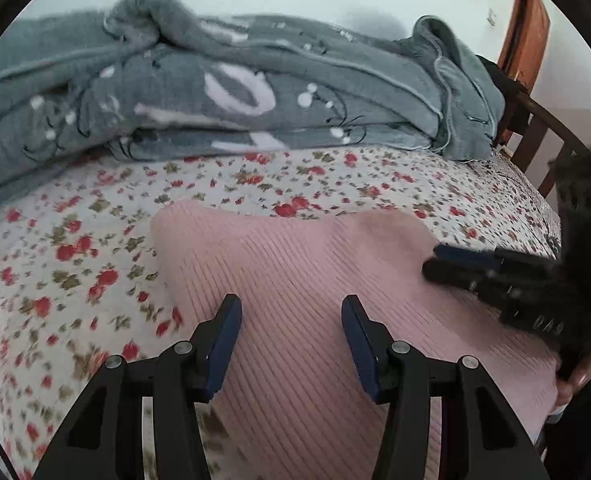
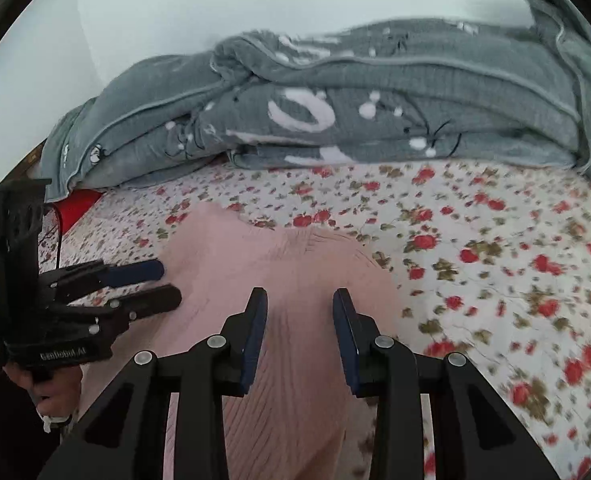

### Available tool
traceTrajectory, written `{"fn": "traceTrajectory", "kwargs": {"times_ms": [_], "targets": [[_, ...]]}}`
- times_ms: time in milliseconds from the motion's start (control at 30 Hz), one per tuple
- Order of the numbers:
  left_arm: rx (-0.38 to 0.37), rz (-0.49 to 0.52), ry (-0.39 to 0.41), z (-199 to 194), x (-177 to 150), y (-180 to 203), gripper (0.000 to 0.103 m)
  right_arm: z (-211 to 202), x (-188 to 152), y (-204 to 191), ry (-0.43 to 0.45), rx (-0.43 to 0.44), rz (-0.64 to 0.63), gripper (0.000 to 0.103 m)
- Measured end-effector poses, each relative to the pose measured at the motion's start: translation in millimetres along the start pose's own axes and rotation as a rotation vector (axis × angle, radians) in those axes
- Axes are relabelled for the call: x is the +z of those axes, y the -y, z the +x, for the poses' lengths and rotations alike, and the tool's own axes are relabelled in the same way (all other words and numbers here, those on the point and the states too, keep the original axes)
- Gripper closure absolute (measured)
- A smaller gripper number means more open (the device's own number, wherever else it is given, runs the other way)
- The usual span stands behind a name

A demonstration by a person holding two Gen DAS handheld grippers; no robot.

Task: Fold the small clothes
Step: 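Press the folded pink sweater flat with both open grippers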

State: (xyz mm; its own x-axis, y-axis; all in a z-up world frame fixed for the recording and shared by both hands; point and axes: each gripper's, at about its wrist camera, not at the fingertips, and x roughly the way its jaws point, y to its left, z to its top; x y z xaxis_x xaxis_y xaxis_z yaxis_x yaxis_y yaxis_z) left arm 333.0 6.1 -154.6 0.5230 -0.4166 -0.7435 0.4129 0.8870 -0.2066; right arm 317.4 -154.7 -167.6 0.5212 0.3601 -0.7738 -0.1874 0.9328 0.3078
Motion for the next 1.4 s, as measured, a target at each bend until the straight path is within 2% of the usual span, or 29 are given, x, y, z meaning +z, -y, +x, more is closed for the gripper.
{"fn": "traceTrajectory", "kwargs": {"times_ms": [67, 133, 300, 500, 667, 733, 800, 900, 967, 1033, 1167, 1300, 1400], "targets": [[-0.018, -0.001, -0.007, 9.4, 2.1, -5.4, 0.053, 15.0, -4.9, 7.8, -0.024, -0.008, 0.011, 0.069], [-0.024, 0.005, 0.007, 13.7, 3.1, -8.0, 0.053, 15.9, -8.5, 13.8, -0.001, 0.022, 0.03, 0.068], [0.001, 0.008, 0.045, 20.9, 10.0, -8.3, 0.053, 19.1, -9.9, 19.4, 0.015, 0.046, 0.051, 0.064], [0.005, -0.097, 0.052, 15.8, 15.1, -19.1, 0.053, 17.0, -8.8, 25.4, 0.021, 0.078, 0.081, 0.062], [0.012, -0.092, 0.082, -17.6, -8.6, 3.1, 0.053, -14.1, -8.0, 14.0, 0.064, 0.017, 0.062, 0.06], [0.018, -0.068, 0.093, -30.9, -22.8, 16.4, 0.053, -32.9, -13.8, 6.4, 0.088, 0.043, 0.055, 0.06], [0.035, -0.036, 0.107, -41.6, -36.5, 30.8, 0.053, -53.5, -27.0, -7.3, 0.118, 0.074, 0.021, 0.058], [0.079, 0.014, 0.137, -56.4, -57.4, 53.1, 0.051, -71.6, -56.5, -32.8, 0.145, 0.037, -0.103, 0.058], [0.093, 0.025, 0.149, -64.7, -69.7, 62.6, 0.051, -71.5, -75.9, -40.0, 0.135, -0.018, -0.171, 0.061], [0.092, 0.021, 0.156, -71.6, -79.7, 67.1, 0.051, -66.5, -90.1, -33.7, 0.116, -0.08, -0.184, 0.081], [0.129, 0.046, 0.164, -76.9, -96.9, 75.0, 0.051, -63.8, -98.9, -13.7, 0.099, -0.062, -0.122, 0.083], [0.175, 0.055, 0.172, -75.9, -110.7, 79.2, 0.051, -61.7, -103.8, -18.8, 0.104, -0.105, -0.141, 0.085], [0.185, 0.042, 0.173, -78.8, -117.7, 77.5, 0.05, -63.2, -105.9, -16.5, 0.097, -0.105, -0.112, 0.085]]}}
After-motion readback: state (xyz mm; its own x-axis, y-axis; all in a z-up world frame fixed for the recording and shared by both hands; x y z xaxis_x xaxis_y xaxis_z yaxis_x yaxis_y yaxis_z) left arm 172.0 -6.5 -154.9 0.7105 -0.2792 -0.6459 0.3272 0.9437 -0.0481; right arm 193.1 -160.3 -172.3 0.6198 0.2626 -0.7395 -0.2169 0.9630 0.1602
